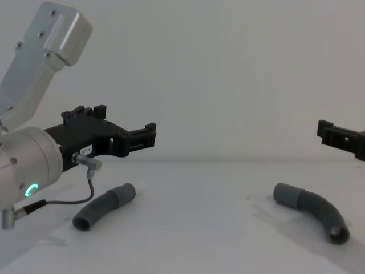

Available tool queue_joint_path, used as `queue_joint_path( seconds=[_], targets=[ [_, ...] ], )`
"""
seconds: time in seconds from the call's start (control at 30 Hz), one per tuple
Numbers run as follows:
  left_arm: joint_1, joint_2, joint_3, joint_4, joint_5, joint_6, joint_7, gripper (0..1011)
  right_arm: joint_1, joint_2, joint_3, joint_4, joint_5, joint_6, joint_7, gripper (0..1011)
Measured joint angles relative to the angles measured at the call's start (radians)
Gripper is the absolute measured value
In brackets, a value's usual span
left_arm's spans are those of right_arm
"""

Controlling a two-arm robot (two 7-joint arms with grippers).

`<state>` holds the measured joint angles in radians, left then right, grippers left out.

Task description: Use both hands to pick up one end of the pipe from the table, align the ends, and insert them.

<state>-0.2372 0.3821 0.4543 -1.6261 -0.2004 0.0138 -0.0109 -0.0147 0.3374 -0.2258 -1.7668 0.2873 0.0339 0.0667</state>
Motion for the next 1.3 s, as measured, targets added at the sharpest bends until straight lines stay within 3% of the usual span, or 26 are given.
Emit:
queue_joint_path(
  seconds=[1.3],
  targets=[
    [0.000, 0.000, 0.000, 0.000, 0.000, 0.000, 0.000, 1002, 0.000, 0.000, 0.000, 0.000, 0.000, 0.000, 0.000, 1004]
  ],
)
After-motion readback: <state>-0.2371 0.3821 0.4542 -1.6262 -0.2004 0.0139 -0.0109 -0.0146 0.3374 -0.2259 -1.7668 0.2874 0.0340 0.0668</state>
